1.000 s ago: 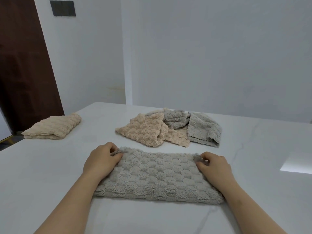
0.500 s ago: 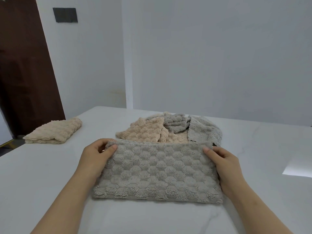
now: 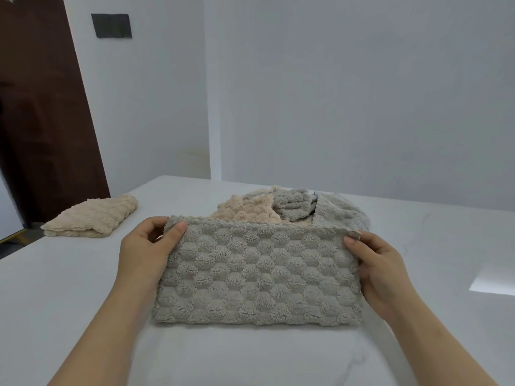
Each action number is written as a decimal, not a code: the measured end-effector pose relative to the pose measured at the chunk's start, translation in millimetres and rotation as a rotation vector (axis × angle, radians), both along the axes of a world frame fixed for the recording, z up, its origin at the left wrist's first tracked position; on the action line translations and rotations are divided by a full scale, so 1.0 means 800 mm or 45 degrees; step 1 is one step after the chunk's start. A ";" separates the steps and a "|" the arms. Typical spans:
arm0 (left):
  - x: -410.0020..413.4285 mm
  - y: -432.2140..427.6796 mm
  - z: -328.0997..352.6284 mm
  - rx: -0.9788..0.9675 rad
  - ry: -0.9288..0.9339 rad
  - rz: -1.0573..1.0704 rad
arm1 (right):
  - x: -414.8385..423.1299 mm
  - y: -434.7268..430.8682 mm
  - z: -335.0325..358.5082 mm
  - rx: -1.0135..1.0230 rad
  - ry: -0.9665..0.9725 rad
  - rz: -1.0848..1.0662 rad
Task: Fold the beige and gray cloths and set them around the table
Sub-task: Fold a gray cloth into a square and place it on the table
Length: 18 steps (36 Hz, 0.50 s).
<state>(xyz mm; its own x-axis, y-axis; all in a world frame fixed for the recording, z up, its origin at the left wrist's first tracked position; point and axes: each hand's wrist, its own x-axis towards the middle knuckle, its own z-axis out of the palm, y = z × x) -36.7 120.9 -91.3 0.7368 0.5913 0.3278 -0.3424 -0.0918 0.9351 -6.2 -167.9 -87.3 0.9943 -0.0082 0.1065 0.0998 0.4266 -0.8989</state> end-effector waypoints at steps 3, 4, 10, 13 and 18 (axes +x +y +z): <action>-0.002 0.001 0.003 -0.033 0.004 -0.003 | 0.002 0.000 0.001 -0.055 -0.043 -0.064; -0.002 0.001 0.004 -0.046 0.007 -0.014 | 0.004 -0.001 0.001 -0.077 -0.060 -0.093; -0.014 -0.003 0.019 -0.105 0.150 -0.090 | 0.008 0.003 0.010 -0.399 -0.229 -0.284; -0.021 0.004 0.031 -0.091 0.233 -0.140 | 0.006 0.005 0.019 -0.517 -0.231 -0.276; -0.020 0.011 0.028 -0.066 0.457 -0.310 | 0.010 -0.003 0.019 -0.576 0.066 -0.101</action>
